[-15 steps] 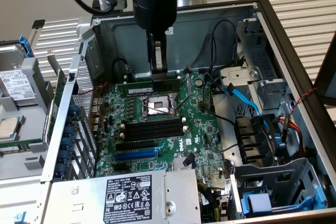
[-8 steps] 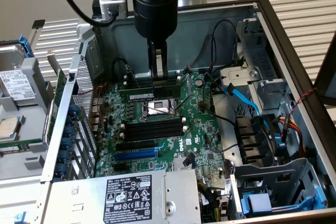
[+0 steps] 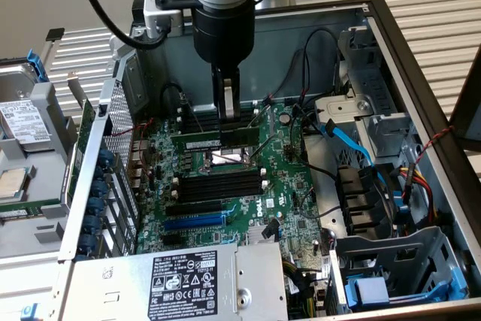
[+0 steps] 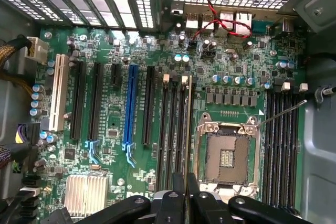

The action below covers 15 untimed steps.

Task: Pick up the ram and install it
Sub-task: 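Insert the ram into the slot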

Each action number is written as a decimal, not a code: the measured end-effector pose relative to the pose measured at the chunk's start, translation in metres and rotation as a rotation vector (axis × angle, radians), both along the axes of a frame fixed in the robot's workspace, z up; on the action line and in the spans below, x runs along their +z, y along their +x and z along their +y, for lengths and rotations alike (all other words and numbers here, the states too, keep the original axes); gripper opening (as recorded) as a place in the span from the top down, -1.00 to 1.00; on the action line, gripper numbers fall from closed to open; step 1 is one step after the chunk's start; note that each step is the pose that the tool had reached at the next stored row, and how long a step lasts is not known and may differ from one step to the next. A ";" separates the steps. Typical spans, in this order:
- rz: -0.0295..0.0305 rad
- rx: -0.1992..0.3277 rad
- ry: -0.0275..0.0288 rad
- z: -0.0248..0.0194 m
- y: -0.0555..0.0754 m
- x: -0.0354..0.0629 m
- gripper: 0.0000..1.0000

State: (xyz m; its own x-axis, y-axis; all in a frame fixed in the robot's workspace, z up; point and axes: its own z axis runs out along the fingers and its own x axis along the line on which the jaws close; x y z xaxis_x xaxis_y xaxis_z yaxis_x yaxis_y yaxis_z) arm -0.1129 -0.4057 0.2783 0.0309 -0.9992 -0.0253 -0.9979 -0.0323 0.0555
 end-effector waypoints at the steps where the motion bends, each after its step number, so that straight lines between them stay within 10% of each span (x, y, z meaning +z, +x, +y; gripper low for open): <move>1: 0.0000 0.000 0.0000 0.0000 0.000 0.0000 0.73; 5: -0.0035 0.000 -0.0022 0.0000 0.000 -0.0017 0.73; 9: -0.0219 0.000 -0.0054 0.0000 0.000 -0.0044 0.73; 15: -0.0245 0.000 -0.0182 -0.0001 0.000 -0.0080 0.73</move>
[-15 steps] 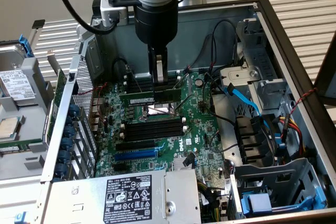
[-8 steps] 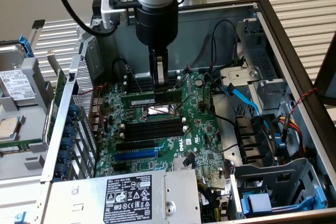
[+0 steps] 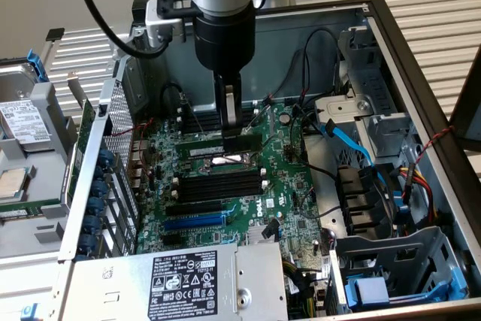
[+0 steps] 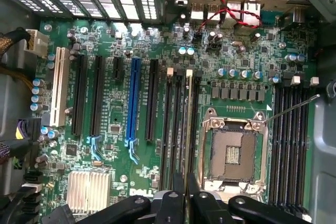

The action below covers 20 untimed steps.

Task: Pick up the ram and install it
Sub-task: 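Insert the ram into the slot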

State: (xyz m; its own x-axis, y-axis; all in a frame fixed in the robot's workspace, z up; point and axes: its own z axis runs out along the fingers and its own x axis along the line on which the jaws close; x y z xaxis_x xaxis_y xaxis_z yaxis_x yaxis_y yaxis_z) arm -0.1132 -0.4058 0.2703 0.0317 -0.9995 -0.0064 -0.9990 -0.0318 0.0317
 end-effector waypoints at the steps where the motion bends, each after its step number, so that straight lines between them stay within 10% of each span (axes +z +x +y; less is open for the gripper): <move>1: -0.0001 0.000 -0.0019 0.0000 0.000 -0.0011 0.73; 20: -0.0001 -0.025 -0.0080 -0.0016 -0.001 -0.0122 0.73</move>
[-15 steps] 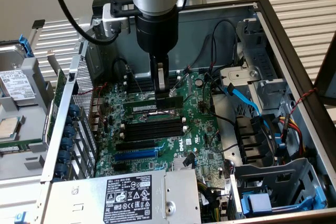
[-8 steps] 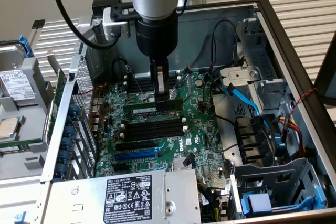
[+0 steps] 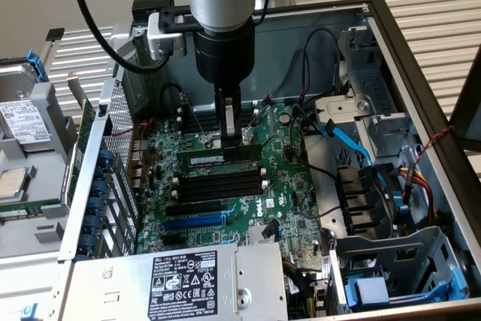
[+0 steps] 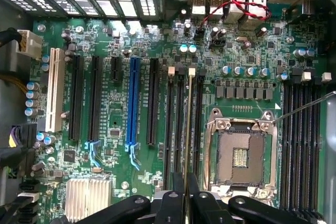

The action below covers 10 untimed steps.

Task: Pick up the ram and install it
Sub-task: 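Insert the ram into the slot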

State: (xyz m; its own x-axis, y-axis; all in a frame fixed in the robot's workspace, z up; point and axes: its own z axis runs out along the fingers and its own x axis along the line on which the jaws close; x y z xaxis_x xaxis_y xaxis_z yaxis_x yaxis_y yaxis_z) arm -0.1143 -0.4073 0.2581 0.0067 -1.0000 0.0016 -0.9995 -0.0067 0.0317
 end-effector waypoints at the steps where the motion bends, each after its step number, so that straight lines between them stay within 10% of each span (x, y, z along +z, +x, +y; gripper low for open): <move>1: -0.0002 0.000 0.0001 -0.0003 0.000 -0.0002 0.73; 10: -0.0003 0.000 -0.0056 -0.0051 0.000 -0.0031 0.73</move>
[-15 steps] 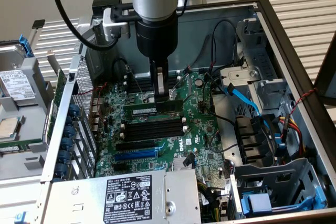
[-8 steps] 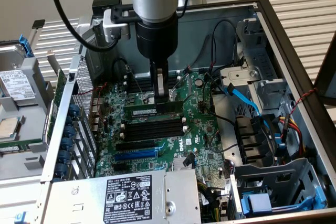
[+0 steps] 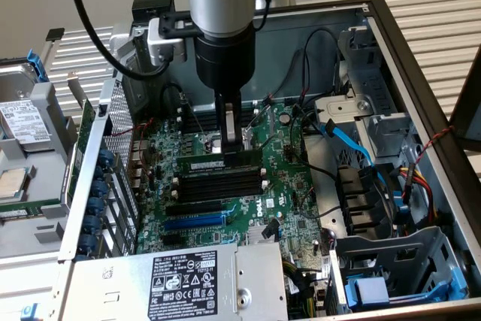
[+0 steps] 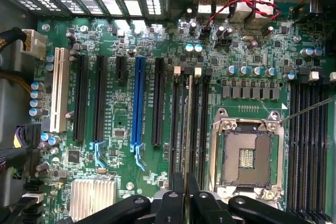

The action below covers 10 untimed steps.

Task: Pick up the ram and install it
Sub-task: 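Insert the ram into the slot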

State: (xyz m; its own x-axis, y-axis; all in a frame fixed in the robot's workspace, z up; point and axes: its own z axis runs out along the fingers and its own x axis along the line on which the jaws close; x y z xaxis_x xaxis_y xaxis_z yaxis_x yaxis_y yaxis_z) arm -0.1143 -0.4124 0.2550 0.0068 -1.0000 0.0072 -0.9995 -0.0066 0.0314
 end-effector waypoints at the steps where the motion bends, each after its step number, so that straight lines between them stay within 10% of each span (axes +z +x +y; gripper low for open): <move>1: 0.0000 0.000 -0.0010 -0.0005 0.000 -0.0005 0.73; 10: 0.0001 0.005 -0.0090 -0.0010 0.000 -0.0061 0.73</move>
State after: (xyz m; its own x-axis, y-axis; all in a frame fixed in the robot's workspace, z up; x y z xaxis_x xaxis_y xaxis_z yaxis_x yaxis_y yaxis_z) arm -0.1147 -0.4134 0.2490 0.0116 -0.9998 0.0162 -0.9994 -0.0111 0.0316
